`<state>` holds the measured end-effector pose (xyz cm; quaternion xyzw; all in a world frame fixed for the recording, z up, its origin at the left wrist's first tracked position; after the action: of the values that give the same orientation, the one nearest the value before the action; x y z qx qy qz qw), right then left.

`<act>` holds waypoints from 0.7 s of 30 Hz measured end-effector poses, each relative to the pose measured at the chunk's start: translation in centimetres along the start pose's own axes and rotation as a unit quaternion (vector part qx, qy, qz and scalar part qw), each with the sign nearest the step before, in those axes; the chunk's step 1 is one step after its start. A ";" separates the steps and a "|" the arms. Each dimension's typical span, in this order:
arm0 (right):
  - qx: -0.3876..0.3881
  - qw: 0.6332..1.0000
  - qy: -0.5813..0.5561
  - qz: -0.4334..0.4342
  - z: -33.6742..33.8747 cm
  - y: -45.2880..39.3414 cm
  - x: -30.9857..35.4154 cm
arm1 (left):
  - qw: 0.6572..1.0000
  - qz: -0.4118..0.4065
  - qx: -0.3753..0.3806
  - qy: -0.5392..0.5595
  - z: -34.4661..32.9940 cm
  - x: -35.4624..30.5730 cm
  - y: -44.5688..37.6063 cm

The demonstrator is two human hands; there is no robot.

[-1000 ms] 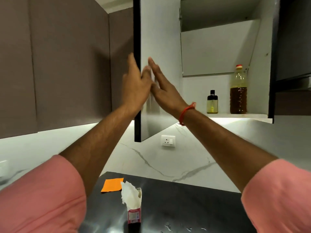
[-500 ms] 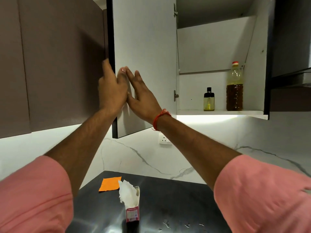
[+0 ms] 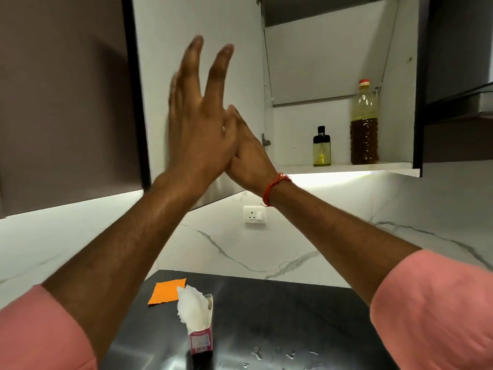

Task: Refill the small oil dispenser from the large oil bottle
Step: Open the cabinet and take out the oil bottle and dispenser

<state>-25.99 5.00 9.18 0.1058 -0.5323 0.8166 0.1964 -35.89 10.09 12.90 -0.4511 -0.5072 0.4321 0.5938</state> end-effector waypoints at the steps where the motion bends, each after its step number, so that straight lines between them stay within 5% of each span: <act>1: -0.004 1.000 -0.001 -0.004 0.7 -0.1 -1.2 | 1.000 0.007 0.011 0.026 -1.3 -0.8 0.0; 21: -0.033 0.971 0.180 -0.154 22.1 0.0 -23.2 | 0.890 0.281 0.141 0.329 -26.1 -10.2 -1.7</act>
<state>-5.91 -19.98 9.37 0.0315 -0.4919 0.7642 0.4159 -11.08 -2.77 10.33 -0.6025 -0.0680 0.4751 0.6377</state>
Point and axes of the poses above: each hand's wrist, its own y-axis away from the middle knuckle, its own z-axis out of the back of the hand, x = y × z, the point moved 4 cm from there along -y, towards the middle knuckle, and after that the axes turned 10 degrees about -z, right-handed, at the moved point
